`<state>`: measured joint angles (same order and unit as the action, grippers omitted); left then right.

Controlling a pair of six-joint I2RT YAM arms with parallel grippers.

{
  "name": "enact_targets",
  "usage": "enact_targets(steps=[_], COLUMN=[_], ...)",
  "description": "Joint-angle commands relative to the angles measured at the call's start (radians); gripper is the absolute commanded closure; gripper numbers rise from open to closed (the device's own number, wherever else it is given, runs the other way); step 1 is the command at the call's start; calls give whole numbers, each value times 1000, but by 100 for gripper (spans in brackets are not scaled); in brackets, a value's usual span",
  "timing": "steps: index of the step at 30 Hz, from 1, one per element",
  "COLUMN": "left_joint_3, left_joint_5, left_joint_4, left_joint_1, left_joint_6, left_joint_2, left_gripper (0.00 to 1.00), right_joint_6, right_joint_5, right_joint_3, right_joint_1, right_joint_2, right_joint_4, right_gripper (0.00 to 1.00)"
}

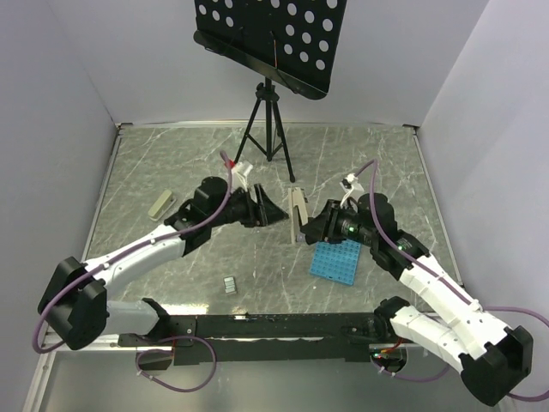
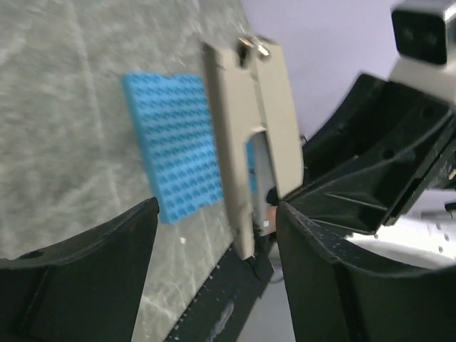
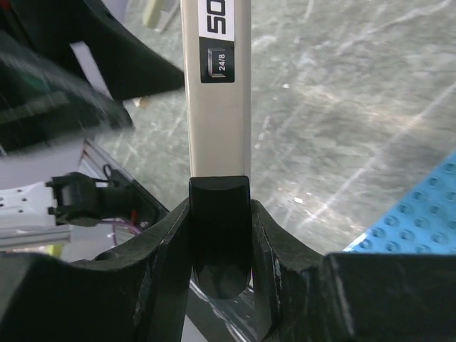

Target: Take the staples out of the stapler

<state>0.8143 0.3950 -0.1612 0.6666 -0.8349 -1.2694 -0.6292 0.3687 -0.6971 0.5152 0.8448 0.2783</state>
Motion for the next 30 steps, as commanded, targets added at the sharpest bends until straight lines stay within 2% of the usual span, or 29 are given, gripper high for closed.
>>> enact_targets(steps=[1, 6, 10, 13, 16, 24, 26, 28, 30], left_joint_3=[23, -20, -30, -62, -72, -89, -98, -106, -106], left_joint_5=[-22, -122, -202, -231, -265, -216, -194, -189, -180], left_joint_4=[-52, -40, 40, 52, 83, 39, 19, 11, 18], left_joint_1=[94, 151, 168, 169, 171, 169, 169, 169, 169], left_joint_6=[-1, -15, -6, -9, -18, -10, -19, -27, -39], left_joint_2=[7, 16, 44, 86, 126, 119, 105, 93, 88], left_gripper=[30, 39, 51, 52, 48, 48, 53, 68, 65], right_joint_6=[-69, -50, -41, -38, -43, -49, -52, -59, -61], right_joint_5=[-30, -71, -123, -165, -175, -221, -241, -249, -266], right_joint_3=[-31, -73, -78, -73, -65, -91, -93, -82, -76], right_joint_1=[60, 135, 170, 186, 192, 278, 298, 302, 307], right_joint_2=[-9, 14, 0, -9, -19, 16, 26, 34, 24], right_joint_4=[-195, -163, -146, -139, -142, -151, -157, -172, -180], right_gripper=[100, 100, 100, 100, 100, 100, 100, 100, 100])
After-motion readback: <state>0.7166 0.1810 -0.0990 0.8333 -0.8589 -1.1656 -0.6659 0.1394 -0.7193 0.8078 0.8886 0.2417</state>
